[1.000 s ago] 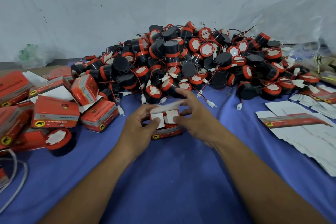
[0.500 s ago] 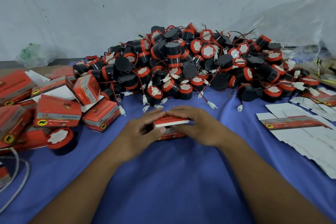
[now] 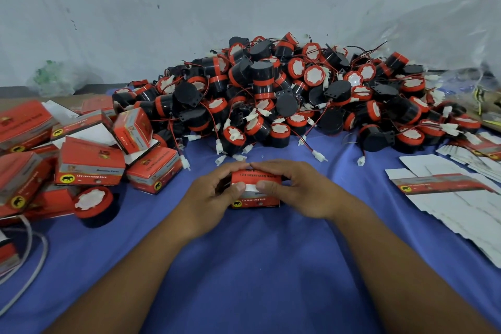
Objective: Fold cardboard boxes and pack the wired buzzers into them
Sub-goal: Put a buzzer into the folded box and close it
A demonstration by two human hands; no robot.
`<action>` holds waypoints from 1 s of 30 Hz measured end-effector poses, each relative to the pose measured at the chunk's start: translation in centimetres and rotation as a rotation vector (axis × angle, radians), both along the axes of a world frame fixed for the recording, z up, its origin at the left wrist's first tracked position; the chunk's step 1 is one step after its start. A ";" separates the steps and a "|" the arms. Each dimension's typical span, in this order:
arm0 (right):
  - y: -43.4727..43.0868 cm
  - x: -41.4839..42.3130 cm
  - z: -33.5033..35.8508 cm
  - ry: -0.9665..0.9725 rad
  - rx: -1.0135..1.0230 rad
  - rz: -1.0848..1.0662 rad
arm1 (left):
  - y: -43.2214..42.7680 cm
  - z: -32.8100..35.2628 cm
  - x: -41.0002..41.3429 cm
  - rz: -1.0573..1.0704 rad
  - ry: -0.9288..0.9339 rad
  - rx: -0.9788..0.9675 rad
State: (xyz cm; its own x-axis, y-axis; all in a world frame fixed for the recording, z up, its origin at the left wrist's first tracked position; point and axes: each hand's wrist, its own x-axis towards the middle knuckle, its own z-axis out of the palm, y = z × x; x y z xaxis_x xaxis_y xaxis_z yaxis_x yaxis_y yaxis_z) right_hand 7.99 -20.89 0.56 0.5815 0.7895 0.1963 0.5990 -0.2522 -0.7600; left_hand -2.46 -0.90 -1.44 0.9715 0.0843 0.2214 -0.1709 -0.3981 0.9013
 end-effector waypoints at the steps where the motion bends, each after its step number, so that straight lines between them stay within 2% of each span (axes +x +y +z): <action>1: 0.0 0.0 0.0 -0.020 0.012 -0.003 | 0.0 0.0 0.1 0.006 0.000 0.010; 9: 0.0 -0.2 0.1 -0.141 0.043 -0.004 | 0.1 0.0 0.0 0.047 -0.037 0.094; 15: 0.1 -0.4 0.2 -0.177 0.043 -0.020 | 0.2 0.1 -0.2 0.046 -0.067 0.097; 21: 0.4 -0.7 0.3 -0.296 0.030 0.021 | 0.3 -0.1 -0.2 0.048 -0.068 0.097; 27: 0.8 -1.3 0.3 -0.363 0.004 0.037 | -0.1 0.0 -0.3 0.128 -0.130 0.205; 30: 1.3 -1.7 0.3 -0.441 -0.090 0.004 | -0.4 0.1 -0.3 0.161 -0.176 0.304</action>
State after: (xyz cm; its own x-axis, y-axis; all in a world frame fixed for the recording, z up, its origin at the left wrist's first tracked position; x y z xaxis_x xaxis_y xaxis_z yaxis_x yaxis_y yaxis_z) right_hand 6.32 -19.57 0.84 0.4547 0.8167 0.3552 0.8619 -0.3029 -0.4068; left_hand -2.76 -1.26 -1.37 0.8962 0.1374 0.4218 -0.2259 -0.6770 0.7005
